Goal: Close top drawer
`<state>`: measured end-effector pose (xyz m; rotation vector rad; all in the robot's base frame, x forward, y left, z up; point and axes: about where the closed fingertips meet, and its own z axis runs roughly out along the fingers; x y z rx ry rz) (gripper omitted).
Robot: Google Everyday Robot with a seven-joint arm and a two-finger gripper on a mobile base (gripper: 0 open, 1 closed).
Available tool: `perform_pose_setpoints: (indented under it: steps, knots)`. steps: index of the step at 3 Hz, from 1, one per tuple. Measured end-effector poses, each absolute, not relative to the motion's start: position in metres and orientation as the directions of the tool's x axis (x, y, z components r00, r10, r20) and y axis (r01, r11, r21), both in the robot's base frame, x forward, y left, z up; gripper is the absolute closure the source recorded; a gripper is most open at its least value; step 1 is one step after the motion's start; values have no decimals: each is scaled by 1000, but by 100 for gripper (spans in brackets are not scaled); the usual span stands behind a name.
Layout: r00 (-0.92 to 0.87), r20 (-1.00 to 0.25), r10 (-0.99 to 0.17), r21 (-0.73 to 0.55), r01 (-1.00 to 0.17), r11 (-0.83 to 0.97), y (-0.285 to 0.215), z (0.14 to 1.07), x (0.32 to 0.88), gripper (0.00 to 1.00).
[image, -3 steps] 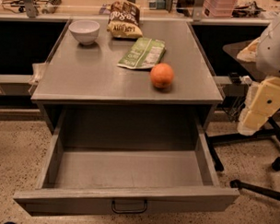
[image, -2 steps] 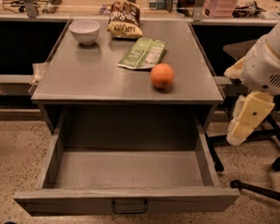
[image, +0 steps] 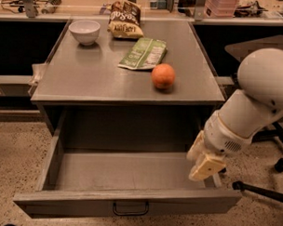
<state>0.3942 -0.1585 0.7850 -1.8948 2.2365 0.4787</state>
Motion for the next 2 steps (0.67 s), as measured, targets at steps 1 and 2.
perform_pose_setpoints:
  steps: [1, 2]
  knots:
    - [-151, -343, -927, 170, -981, 97, -142, 760, 371, 73]
    - [-111, -345, -932, 145, -987, 64, -130, 748, 353, 96]
